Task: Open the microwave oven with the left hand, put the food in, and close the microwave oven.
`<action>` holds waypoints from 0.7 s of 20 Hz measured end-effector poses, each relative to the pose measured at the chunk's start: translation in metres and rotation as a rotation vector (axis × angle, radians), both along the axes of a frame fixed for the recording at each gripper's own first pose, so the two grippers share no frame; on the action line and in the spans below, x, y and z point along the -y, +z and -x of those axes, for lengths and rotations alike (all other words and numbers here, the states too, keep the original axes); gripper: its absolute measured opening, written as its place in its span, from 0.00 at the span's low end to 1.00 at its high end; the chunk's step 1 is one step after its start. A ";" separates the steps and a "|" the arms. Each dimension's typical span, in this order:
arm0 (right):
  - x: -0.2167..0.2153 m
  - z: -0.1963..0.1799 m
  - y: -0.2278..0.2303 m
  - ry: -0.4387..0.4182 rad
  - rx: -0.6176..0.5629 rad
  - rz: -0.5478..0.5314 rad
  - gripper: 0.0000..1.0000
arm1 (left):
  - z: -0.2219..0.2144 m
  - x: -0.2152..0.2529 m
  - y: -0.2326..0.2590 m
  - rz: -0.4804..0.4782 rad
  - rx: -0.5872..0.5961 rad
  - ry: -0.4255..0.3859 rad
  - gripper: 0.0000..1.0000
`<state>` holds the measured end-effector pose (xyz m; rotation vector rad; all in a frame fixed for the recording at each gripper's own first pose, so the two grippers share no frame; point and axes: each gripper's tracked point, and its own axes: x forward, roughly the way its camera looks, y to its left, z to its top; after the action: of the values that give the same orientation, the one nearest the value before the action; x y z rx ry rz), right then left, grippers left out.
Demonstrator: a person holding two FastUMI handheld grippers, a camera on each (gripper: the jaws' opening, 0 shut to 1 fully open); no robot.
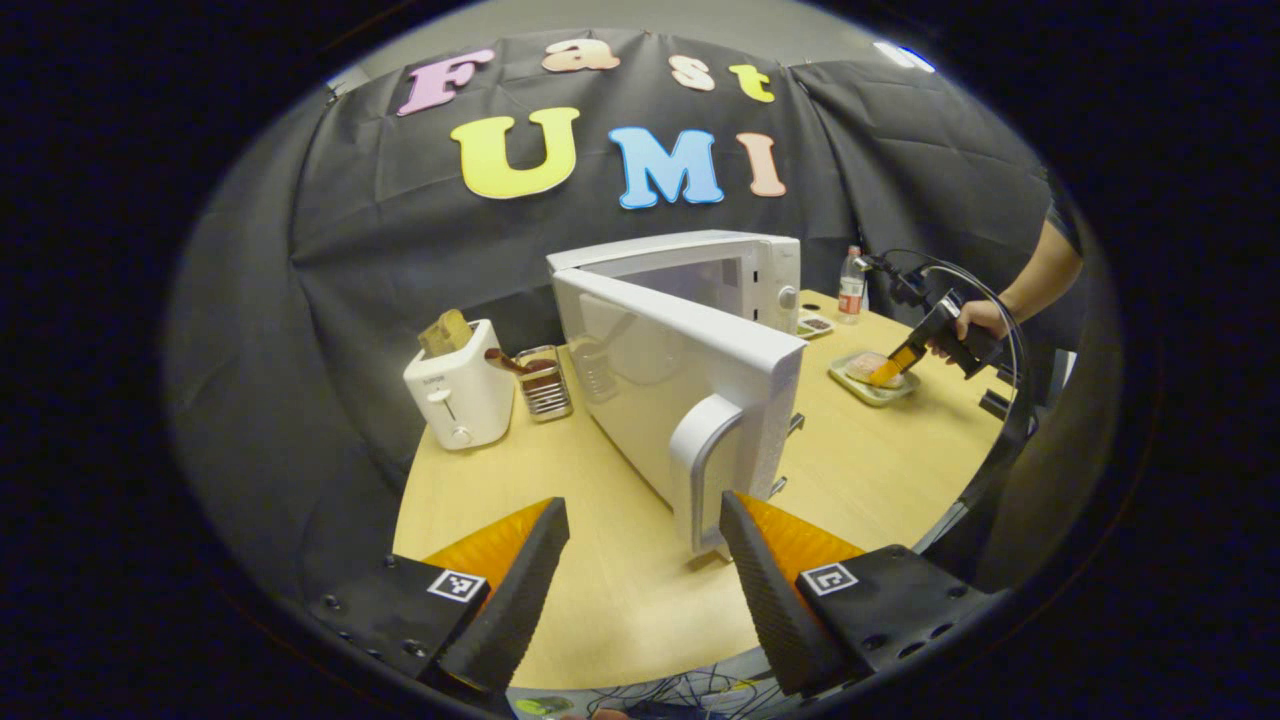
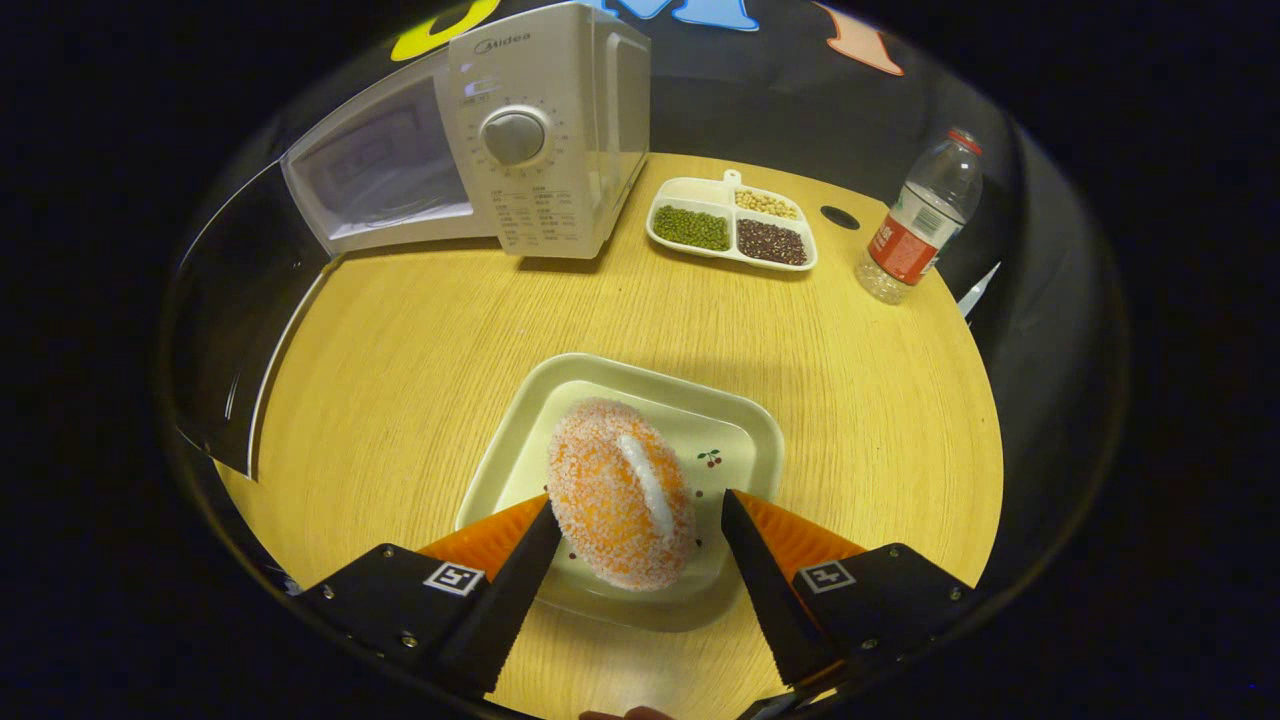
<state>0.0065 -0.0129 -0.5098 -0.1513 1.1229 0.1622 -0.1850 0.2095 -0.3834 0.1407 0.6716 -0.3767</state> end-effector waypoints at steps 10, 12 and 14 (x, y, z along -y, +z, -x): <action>-0.007 -0.014 0.055 0.153 0.141 0.091 0.59 | -0.010 0.031 0.133 0.009 0.211 0.314 0.98; -0.017 -0.020 0.078 0.202 0.188 0.095 0.59 | -0.029 0.054 0.165 0.045 0.277 0.321 0.99; -0.030 -0.025 0.099 0.249 0.241 0.098 0.59 | -0.044 0.077 0.190 0.085 0.319 0.310 0.99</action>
<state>0.0312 0.0173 -0.4105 -0.3890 0.8699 0.3022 -0.1409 0.1325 -0.1929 0.0133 0.3528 -0.0798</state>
